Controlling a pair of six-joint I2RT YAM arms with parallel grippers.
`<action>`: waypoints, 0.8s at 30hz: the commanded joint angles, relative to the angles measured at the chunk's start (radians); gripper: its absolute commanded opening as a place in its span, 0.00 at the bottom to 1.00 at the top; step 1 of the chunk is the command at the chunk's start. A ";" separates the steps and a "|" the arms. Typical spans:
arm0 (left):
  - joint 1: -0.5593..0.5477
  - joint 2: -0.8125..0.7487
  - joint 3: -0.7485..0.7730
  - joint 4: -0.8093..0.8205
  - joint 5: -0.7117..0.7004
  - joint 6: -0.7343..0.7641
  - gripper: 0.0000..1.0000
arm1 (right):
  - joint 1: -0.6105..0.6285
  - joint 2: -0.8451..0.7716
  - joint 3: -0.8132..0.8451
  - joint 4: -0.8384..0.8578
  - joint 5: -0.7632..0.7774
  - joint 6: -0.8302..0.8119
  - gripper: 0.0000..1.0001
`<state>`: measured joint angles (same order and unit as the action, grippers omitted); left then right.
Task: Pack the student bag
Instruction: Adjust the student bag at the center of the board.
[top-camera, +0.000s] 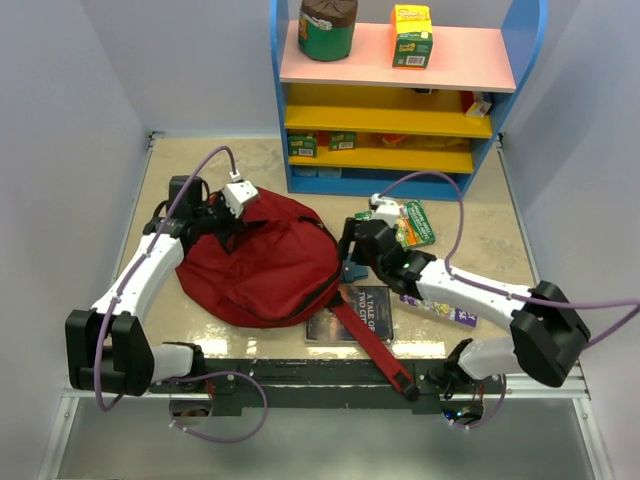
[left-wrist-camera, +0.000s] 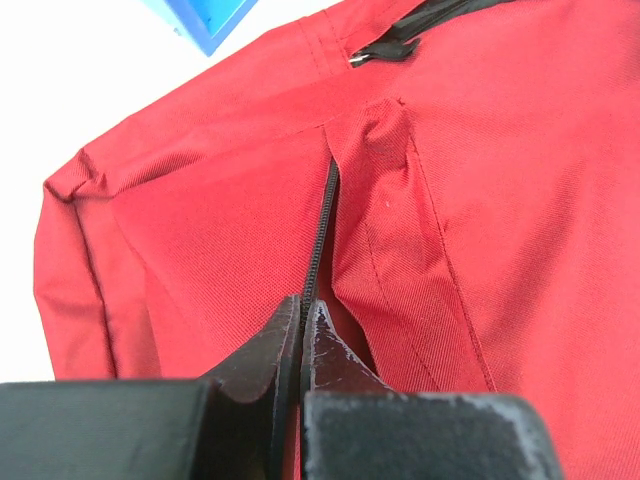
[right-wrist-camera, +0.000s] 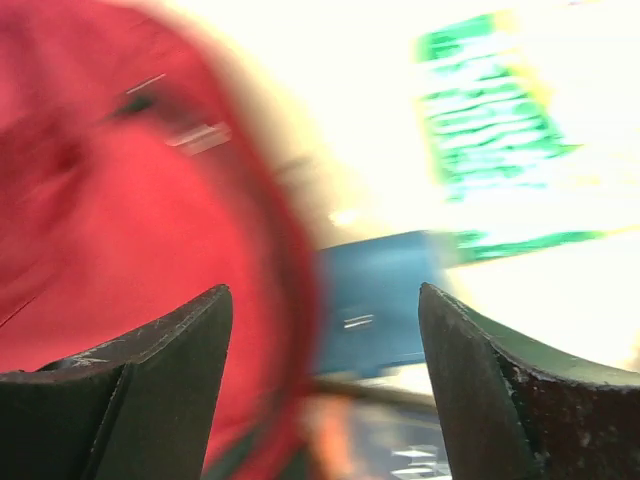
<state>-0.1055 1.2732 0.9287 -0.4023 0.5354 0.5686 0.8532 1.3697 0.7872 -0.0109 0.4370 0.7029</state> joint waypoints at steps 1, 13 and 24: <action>0.030 -0.020 -0.022 0.071 0.021 0.005 0.00 | -0.130 -0.058 -0.032 -0.196 0.085 0.033 0.79; 0.047 -0.009 -0.040 -0.001 0.015 0.093 0.00 | -0.186 0.071 -0.092 0.008 -0.099 0.018 0.82; 0.047 0.003 -0.033 -0.007 0.054 0.094 0.00 | -0.086 0.225 -0.105 0.040 -0.098 0.072 0.83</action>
<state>-0.0711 1.2774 0.8879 -0.4091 0.5541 0.6483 0.7116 1.5208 0.6800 0.0113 0.3347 0.7319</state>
